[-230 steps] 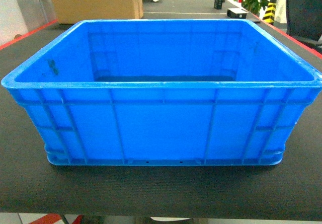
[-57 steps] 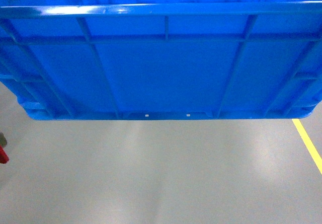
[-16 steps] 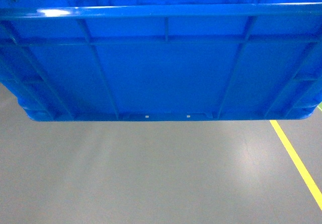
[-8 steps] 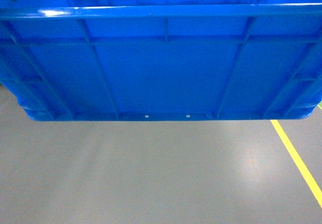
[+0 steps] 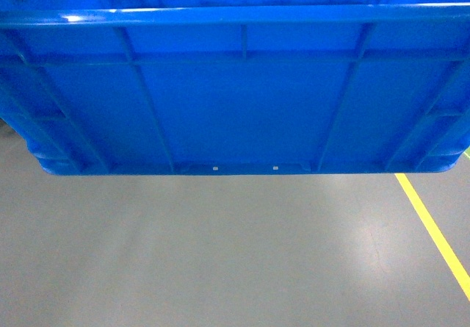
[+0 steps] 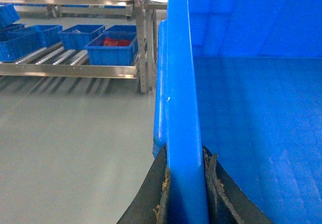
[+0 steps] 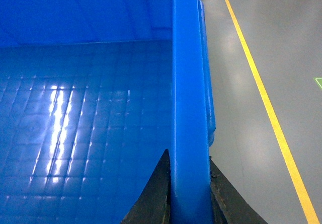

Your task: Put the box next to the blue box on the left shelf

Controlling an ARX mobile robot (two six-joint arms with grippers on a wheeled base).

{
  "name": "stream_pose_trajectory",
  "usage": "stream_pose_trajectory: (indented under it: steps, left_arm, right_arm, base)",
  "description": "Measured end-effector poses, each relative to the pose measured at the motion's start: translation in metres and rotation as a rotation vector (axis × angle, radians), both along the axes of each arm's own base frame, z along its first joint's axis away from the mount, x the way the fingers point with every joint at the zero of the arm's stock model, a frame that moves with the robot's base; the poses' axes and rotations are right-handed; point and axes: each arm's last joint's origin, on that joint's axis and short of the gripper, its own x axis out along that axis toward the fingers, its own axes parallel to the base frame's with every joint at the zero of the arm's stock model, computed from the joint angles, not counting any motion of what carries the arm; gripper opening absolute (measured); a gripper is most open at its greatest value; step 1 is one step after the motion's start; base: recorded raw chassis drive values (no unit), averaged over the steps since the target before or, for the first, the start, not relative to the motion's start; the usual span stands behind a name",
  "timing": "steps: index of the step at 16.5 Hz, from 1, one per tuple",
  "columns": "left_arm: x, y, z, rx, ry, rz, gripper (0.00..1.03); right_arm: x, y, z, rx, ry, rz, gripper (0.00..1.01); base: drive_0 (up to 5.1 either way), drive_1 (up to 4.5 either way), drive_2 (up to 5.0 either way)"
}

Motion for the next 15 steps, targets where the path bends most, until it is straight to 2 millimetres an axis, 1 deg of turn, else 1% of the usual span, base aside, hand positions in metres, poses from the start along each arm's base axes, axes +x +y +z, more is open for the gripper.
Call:
stream_pose_trajectory:
  steps: [15]
  left_arm:
    - [0.0,0.0,0.0,0.0,0.0,0.0,0.11]
  right_arm:
    - [0.0,0.0001,0.0003,0.0,-0.002,0.0,0.09]
  base:
    - [0.0,4.06,-4.0]
